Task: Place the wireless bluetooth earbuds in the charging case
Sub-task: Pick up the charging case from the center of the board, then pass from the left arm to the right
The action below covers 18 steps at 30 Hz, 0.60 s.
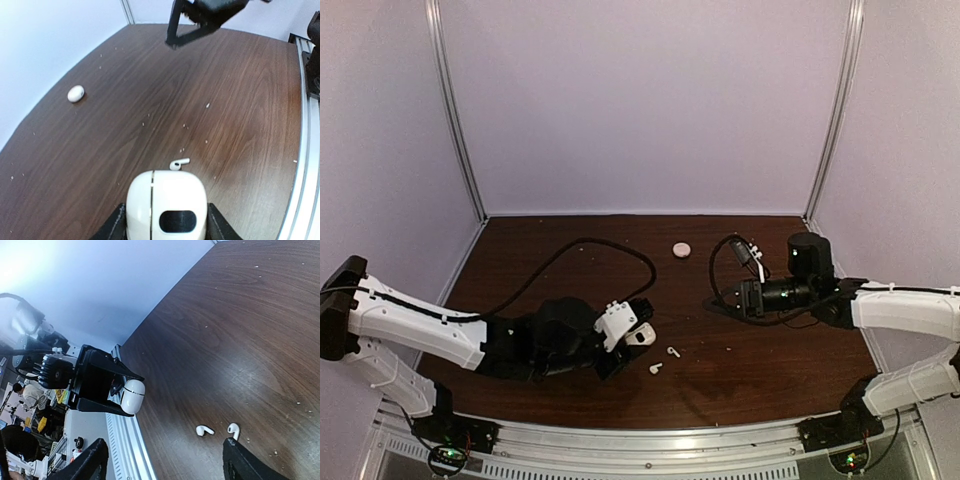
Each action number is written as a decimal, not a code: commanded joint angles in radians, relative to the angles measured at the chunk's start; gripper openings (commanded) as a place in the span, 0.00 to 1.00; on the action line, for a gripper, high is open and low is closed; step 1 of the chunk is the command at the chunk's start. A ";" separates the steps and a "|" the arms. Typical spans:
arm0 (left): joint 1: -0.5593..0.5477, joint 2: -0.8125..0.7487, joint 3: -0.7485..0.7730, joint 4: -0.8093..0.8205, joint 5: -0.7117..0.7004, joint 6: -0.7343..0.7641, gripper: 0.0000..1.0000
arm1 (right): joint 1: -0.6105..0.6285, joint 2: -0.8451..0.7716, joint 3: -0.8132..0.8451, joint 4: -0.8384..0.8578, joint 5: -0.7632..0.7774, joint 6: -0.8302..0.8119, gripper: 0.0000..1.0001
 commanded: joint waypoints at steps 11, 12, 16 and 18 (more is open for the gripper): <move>-0.121 0.045 0.185 0.078 -0.194 0.243 0.27 | 0.272 0.062 -0.005 0.348 0.060 0.220 0.63; -0.123 0.044 0.186 0.088 -0.199 0.247 0.27 | 0.283 0.071 -0.002 0.355 0.066 0.223 0.62; -0.129 0.043 0.191 0.110 -0.214 0.251 0.27 | 0.316 0.100 -0.001 0.407 0.093 0.243 0.55; -0.134 0.042 0.191 0.120 -0.219 0.258 0.27 | 0.324 0.112 0.004 0.416 0.102 0.249 0.52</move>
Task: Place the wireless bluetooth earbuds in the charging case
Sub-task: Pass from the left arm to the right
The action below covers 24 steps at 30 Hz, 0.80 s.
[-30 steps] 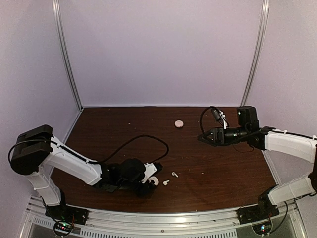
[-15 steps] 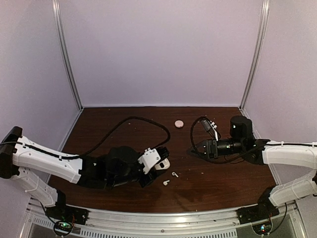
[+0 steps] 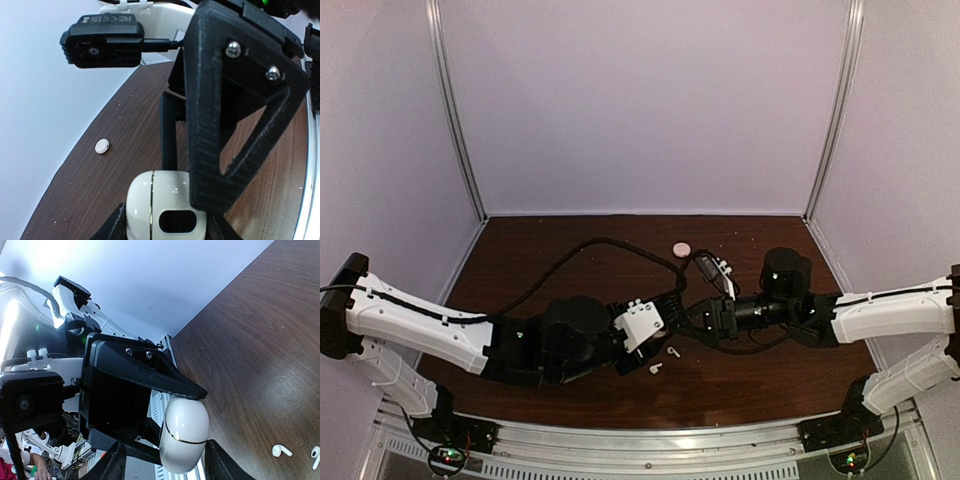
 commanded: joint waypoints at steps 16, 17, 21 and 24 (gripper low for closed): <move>-0.017 0.029 0.046 0.116 -0.056 0.049 0.27 | 0.046 0.057 0.018 0.120 0.070 0.055 0.25; -0.017 0.030 0.047 0.116 -0.056 0.049 0.27 | 0.046 0.057 0.017 0.120 0.070 0.055 0.22; -0.018 0.031 0.045 0.116 -0.072 0.045 0.29 | 0.046 0.057 0.015 0.121 0.065 0.056 0.15; -0.018 0.021 0.043 0.107 -0.082 0.025 0.42 | 0.046 0.051 0.012 0.116 0.062 0.049 0.12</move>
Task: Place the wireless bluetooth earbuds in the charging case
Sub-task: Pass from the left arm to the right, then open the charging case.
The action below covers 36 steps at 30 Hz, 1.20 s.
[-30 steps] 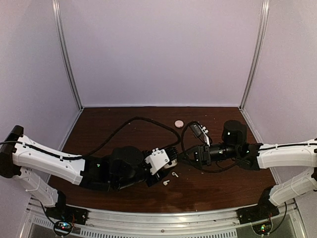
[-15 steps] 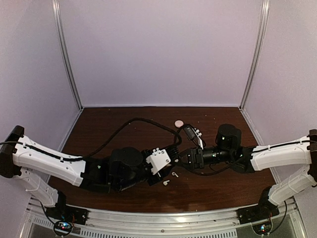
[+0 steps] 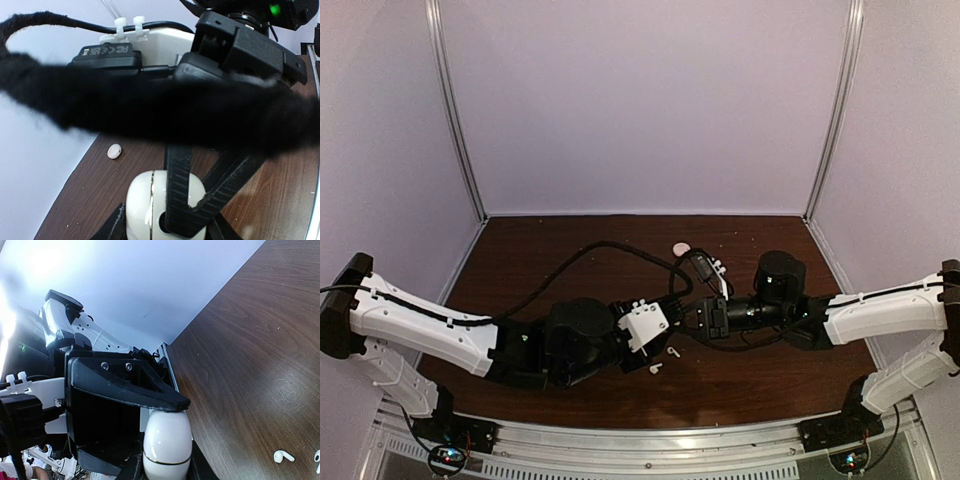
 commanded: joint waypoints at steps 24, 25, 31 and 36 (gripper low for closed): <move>0.156 -0.229 -0.061 0.021 0.594 -0.384 0.69 | -0.002 -0.226 0.097 -0.385 0.042 -0.465 0.02; 0.157 -0.215 -0.050 0.017 0.601 -0.388 0.68 | 0.000 -0.229 0.102 -0.395 0.044 -0.475 0.02; 0.164 -0.163 -0.016 0.029 0.620 -0.408 0.65 | 0.021 -0.229 0.120 -0.441 0.058 -0.518 0.00; 0.192 -0.152 -0.013 0.038 0.611 -0.439 0.61 | 0.048 -0.234 0.125 -0.459 0.072 -0.545 0.00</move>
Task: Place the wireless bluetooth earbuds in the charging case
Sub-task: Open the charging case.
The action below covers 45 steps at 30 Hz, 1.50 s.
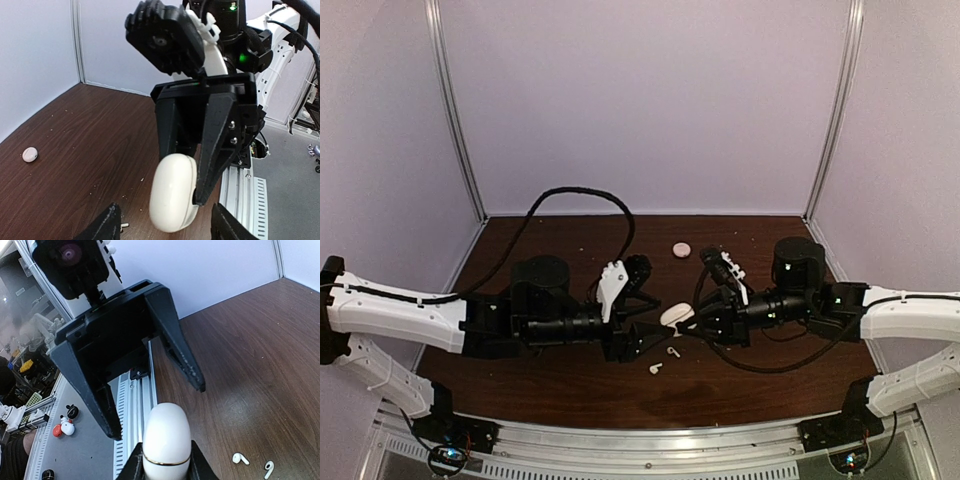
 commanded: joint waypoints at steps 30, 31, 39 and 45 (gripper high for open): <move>0.050 0.043 0.026 0.063 0.147 -0.022 0.55 | 0.050 -0.040 0.034 -0.031 0.034 -0.073 0.00; 0.054 0.037 0.019 0.073 0.152 -0.029 0.55 | 0.050 -0.041 0.032 -0.030 0.028 -0.076 0.00; 0.092 0.006 -0.019 0.098 0.153 -0.077 0.54 | 0.060 -0.045 0.025 -0.021 -0.010 -0.095 0.00; 0.117 0.002 -0.012 0.090 0.135 -0.106 0.53 | 0.080 -0.034 0.032 -0.044 -0.017 -0.119 0.00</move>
